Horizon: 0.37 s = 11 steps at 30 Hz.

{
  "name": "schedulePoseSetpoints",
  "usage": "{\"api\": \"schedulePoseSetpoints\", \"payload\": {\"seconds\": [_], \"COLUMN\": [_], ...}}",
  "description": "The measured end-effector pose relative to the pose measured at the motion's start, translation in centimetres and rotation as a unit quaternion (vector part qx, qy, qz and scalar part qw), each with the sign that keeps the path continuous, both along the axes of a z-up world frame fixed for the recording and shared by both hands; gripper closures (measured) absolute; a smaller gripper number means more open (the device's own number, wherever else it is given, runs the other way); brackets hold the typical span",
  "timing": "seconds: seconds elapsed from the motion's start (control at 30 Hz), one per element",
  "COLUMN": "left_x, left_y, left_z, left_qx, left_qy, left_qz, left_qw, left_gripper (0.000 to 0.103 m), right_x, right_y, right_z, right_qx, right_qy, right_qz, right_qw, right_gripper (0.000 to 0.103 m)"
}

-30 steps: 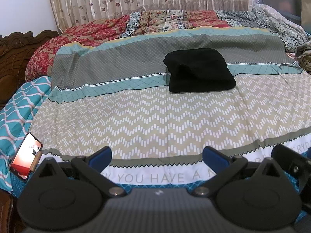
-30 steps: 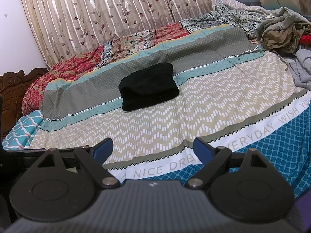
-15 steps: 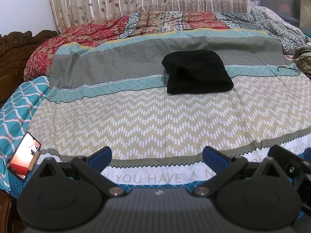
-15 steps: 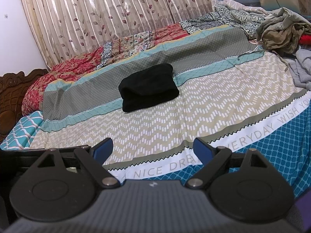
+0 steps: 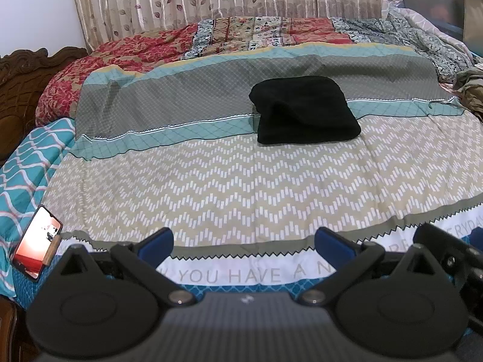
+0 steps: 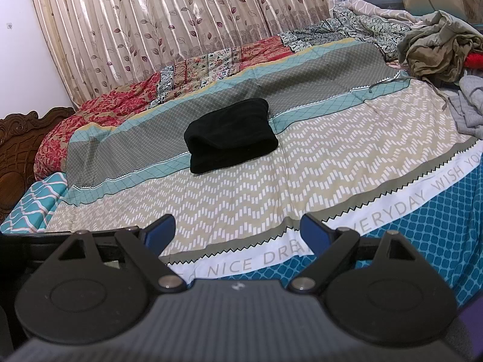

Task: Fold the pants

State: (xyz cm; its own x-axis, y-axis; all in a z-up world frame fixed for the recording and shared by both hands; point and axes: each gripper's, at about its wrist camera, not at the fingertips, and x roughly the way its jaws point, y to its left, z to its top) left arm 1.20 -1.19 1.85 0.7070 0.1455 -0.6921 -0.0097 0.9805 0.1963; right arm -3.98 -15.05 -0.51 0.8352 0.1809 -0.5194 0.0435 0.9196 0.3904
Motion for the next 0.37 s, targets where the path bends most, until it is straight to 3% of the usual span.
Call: {"api": "schedulePoseSetpoints", "payload": {"seconds": [0.37], "left_x": [-0.21], "left_y": [0.05], "left_z": [0.30], "left_qx": [-0.015], "left_qy": [-0.007], "left_qz": [-0.010], "left_qw": [0.9998], "left_gripper": [0.000], "right_x": [-0.02], "right_y": [0.02], "right_z": [0.00], "right_qx": [-0.001], "right_qy": [-0.001], "right_qz": [0.000], "right_qw": [1.000], "right_gripper": [0.012]}}
